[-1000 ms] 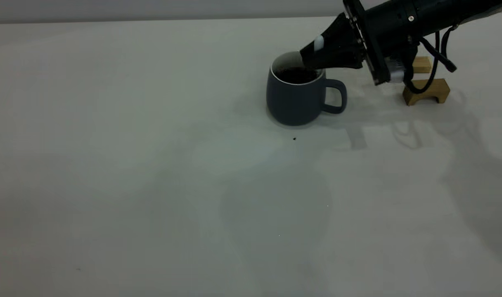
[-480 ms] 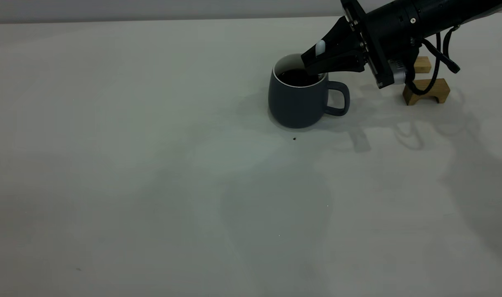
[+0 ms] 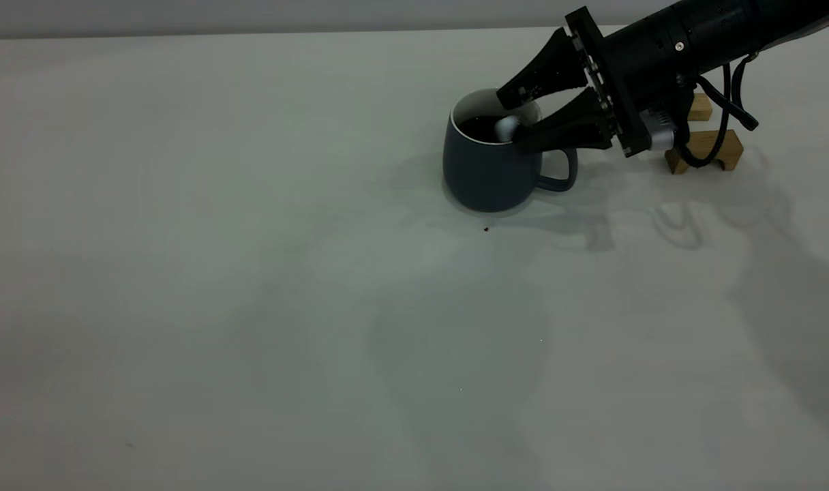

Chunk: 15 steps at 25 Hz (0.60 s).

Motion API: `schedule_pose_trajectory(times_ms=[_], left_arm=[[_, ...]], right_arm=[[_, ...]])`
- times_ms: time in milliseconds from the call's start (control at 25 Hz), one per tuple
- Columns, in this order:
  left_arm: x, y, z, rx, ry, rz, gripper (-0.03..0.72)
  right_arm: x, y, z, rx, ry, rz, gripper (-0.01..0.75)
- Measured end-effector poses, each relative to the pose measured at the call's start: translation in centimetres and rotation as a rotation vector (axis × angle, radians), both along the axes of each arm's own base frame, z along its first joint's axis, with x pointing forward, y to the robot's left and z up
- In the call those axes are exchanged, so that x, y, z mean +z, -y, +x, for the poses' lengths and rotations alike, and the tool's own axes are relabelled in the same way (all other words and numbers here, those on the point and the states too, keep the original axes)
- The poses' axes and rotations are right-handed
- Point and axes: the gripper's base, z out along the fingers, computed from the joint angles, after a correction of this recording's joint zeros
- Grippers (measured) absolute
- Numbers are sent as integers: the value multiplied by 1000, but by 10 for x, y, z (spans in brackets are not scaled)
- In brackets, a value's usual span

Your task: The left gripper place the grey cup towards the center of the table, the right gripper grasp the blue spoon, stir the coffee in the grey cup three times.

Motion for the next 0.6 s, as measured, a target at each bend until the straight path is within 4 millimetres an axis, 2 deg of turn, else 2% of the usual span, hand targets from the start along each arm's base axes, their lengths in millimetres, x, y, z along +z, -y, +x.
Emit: schedule_pose_trajectory(times_ms=[80, 120, 240, 360, 480, 600], left_arm=[[0, 0, 0, 0, 0, 0, 585], [0, 0, 0, 0, 0, 0, 585], [0, 0, 0, 0, 0, 0, 585], [0, 0, 0, 0, 0, 0, 585], [0, 0, 0, 0, 0, 0, 585], [0, 0, 0, 0, 0, 0, 585]], right_arm=[[0, 0, 0, -3, 0, 1, 699], [0, 0, 0, -3, 0, 1, 713], [2, 0, 1, -5, 4, 2, 723], [14, 0, 3, 0, 32, -2, 706], [42, -1, 8, 21, 113, -7, 667], [76, -2, 8, 104, 259, -49, 597]])
